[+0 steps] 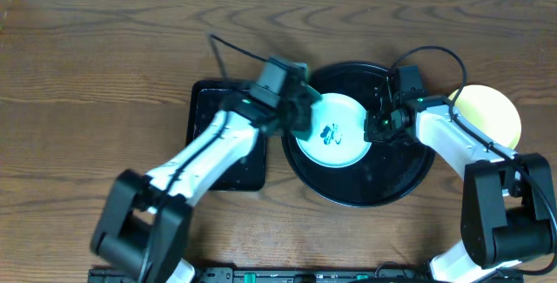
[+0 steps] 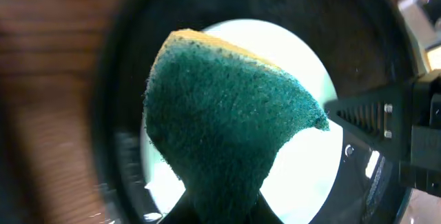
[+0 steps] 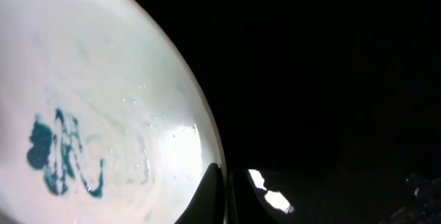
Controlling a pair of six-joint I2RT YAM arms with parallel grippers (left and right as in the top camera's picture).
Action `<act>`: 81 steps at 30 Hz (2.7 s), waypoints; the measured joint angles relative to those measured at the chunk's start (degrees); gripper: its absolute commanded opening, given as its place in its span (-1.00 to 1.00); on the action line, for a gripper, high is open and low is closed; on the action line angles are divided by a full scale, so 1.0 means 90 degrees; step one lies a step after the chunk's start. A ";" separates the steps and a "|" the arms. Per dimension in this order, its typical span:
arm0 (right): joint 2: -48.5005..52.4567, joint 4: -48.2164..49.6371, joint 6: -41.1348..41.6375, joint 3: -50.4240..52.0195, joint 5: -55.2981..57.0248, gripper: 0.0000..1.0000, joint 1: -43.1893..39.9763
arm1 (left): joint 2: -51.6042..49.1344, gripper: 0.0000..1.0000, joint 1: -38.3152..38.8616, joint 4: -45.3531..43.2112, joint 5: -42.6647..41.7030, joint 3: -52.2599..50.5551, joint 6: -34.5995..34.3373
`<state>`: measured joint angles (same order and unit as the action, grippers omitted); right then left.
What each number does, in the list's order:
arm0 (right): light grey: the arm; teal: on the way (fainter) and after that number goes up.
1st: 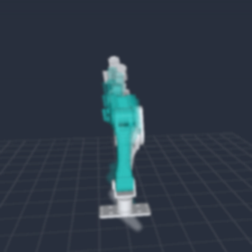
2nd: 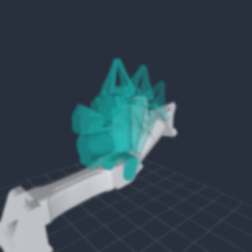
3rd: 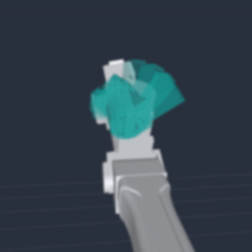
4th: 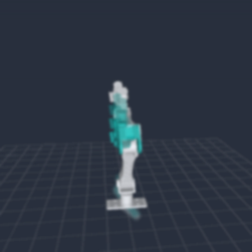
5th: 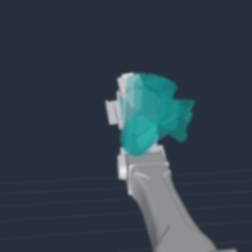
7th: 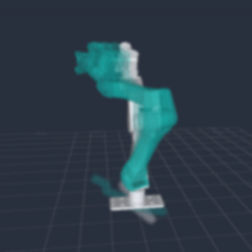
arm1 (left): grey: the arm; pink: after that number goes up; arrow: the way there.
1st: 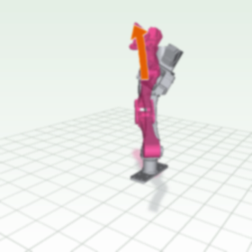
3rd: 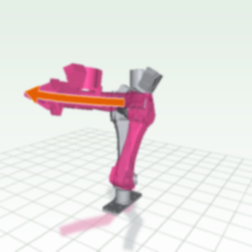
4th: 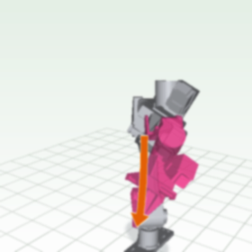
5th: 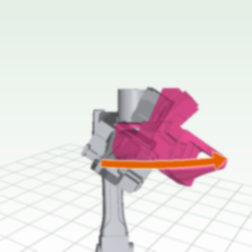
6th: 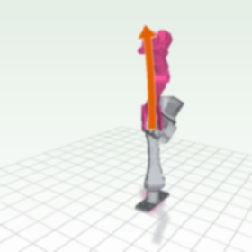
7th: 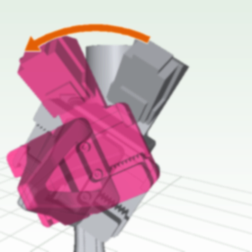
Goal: Clean dirty plates on tray and stack at the side
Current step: 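Lift the sponge with the left gripper and bring it to the white plate, then scrub the tilted white plate with the sponge in the left gripper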
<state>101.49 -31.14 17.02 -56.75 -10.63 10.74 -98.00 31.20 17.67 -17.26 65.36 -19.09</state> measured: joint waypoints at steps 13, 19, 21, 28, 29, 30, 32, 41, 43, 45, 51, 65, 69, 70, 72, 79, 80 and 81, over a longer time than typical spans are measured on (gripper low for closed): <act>-0.0041 0.0304 0.0095 0.0231 -0.0080 -0.98 0.0000 | -0.1183 -0.77 0.0874 -0.1447 0.0107 0.0000 -0.0685; -0.0041 0.0304 0.0100 0.0233 -0.0085 -0.98 0.0000 | -0.1457 -0.74 0.1030 -0.1797 0.0102 0.0000 -0.0879; -0.0041 0.0304 0.0112 0.0233 -0.0100 -0.98 0.0000 | -0.1547 -0.75 0.1042 -0.1817 0.0104 0.0000 -0.0901; -0.0041 0.0291 0.0114 0.0233 -0.0104 -0.98 0.0000 | -0.1698 -0.78 0.0872 -0.1192 0.0369 0.0151 -0.0959; -0.0041 0.0287 0.0114 0.0233 -0.0112 -0.98 0.0000 | -0.1698 -0.79 0.0782 -0.1044 0.0386 0.0168 -0.0984; -0.0041 0.0284 0.0114 0.0236 -0.0114 -0.98 0.0000 | -0.1690 -0.80 0.0692 -0.0942 0.0384 0.0175 -0.1010; -0.0041 0.0282 0.0117 0.0236 -0.0121 -0.97 0.0000 | -0.1654 -0.81 0.0481 -0.0780 0.0316 0.0177 -0.1035; -0.0041 0.0274 0.0117 0.0236 -0.0126 -0.98 0.0000 | -0.1622 -0.84 0.0044 -0.1156 -0.0695 0.0189 -0.1042; -0.0041 0.0274 0.0117 0.0236 -0.0126 -0.98 0.0000 | -0.1622 -0.84 0.0083 -0.1498 -0.0826 0.0245 -0.1042; -0.0041 0.0274 0.0117 0.0236 -0.0126 -0.98 0.0000 | -0.1600 -0.84 0.0141 -0.1870 -0.0884 0.0308 -0.1042; -0.0041 0.0272 0.0117 0.0236 -0.0126 -0.97 0.0000 | -0.1583 -0.85 0.0418 -0.2242 -0.0529 0.0374 -0.1042; -0.0041 0.0240 0.0119 0.0238 -0.0209 -0.98 0.0005 | -0.2091 -0.84 0.0673 -0.1161 -0.0221 0.0612 -0.0801; -0.0041 0.0238 0.0119 0.0238 -0.0211 -0.98 0.0005 | -0.2006 -0.84 0.0556 -0.0593 -0.0221 0.0658 -0.0585; -0.0041 0.0236 0.0119 0.0238 -0.0214 -0.98 0.0005 | -0.1974 -0.85 0.0517 -0.0481 -0.0238 0.0658 -0.0532; -0.0041 0.0236 0.0119 0.0238 -0.0214 -0.98 0.0005 | -0.1914 -0.85 0.0415 -0.0289 -0.0313 0.0658 -0.0427; -0.0041 0.0233 0.0119 0.0240 -0.0216 -0.97 0.0005 | -0.1474 -0.85 0.0187 -0.0809 -0.0452 0.0668 -0.0299; -0.0041 0.0233 0.0119 0.0240 -0.0216 -0.98 0.0005 | -0.1401 -0.85 0.0189 -0.1005 -0.0454 0.0675 -0.0304; -0.0041 0.0236 0.0119 0.0240 -0.0216 -0.97 0.0005 | -0.1348 -0.85 0.0209 -0.1192 -0.0454 0.0682 -0.0306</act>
<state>101.12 -29.02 18.09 -54.59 -12.58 10.79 -110.13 33.08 6.94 -21.34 71.50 -21.85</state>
